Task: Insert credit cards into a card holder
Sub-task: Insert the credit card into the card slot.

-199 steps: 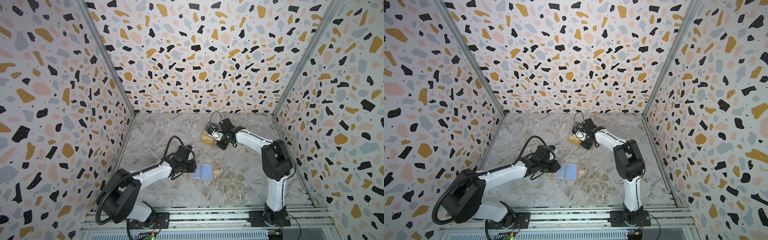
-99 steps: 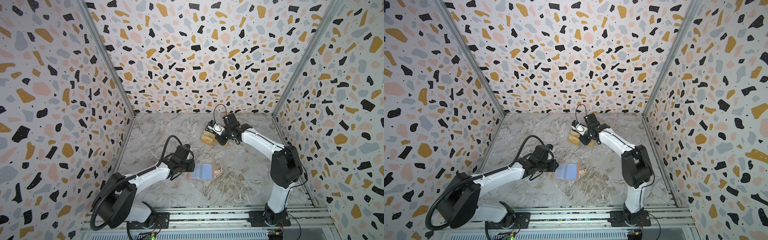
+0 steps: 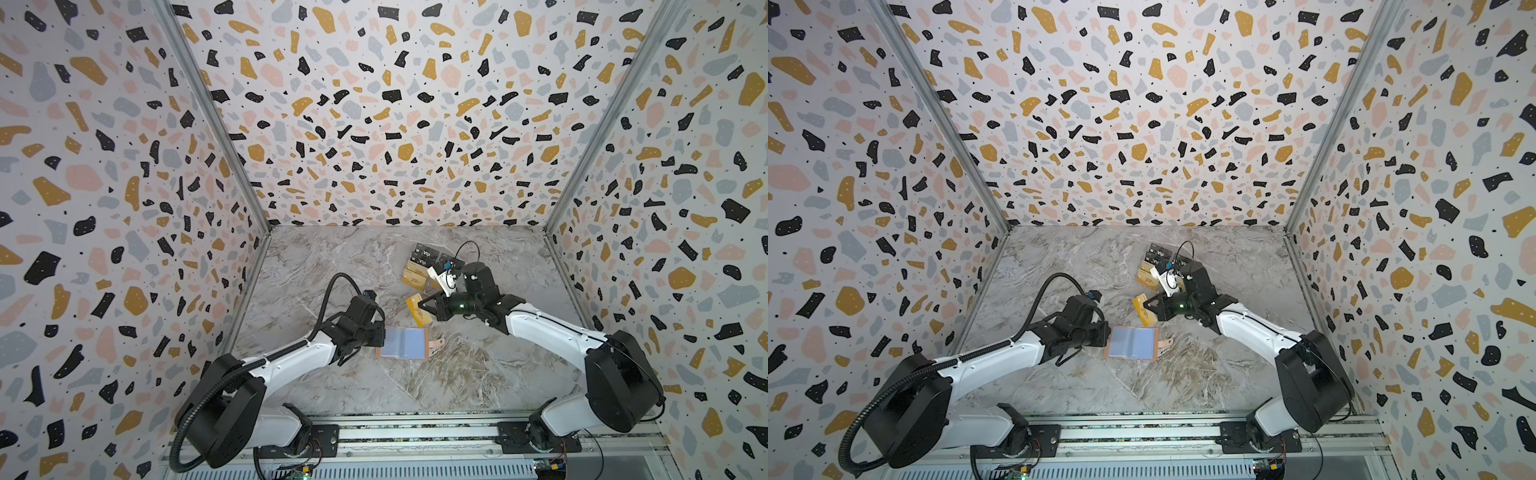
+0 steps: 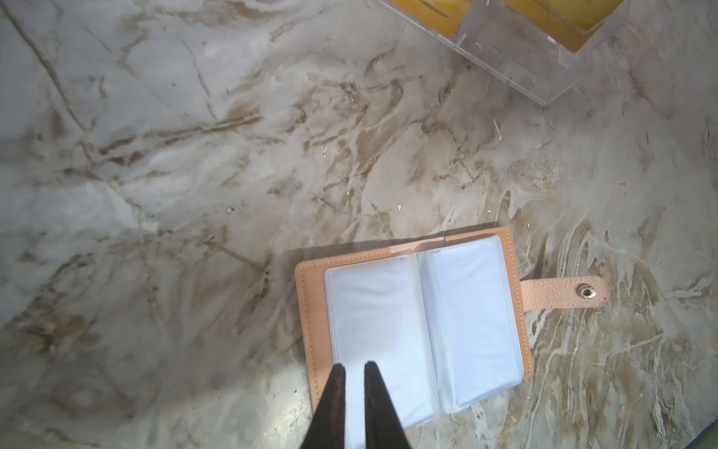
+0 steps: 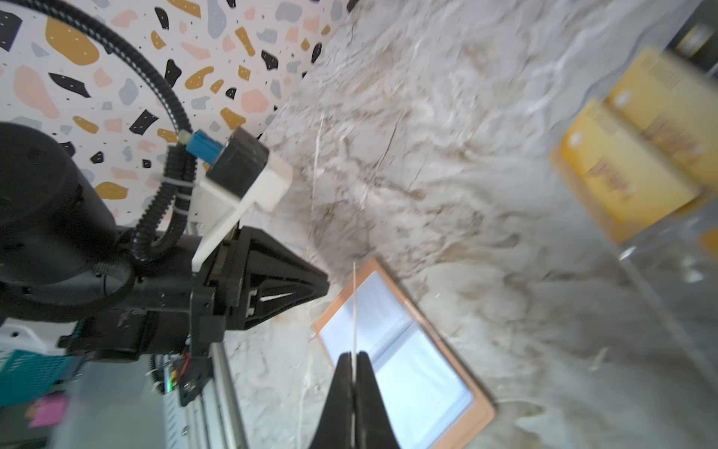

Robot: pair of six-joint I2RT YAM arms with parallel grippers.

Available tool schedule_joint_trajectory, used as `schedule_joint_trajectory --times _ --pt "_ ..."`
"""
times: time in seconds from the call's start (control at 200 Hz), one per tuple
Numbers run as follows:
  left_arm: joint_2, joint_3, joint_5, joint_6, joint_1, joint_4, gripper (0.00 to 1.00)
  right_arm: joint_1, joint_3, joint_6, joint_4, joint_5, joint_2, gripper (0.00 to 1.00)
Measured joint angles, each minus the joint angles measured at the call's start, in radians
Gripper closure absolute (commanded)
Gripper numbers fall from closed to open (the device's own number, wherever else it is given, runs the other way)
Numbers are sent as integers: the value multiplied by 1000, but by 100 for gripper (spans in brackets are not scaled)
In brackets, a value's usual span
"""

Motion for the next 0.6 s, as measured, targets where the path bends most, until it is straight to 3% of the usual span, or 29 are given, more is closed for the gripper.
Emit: schedule_joint_trajectory --times 0.27,0.601 --pt "26 -53 19 -13 -17 70 92 91 -294 435 484 -10 89 100" --pt "54 -65 37 -17 -17 119 93 111 -344 635 714 31 169 100"
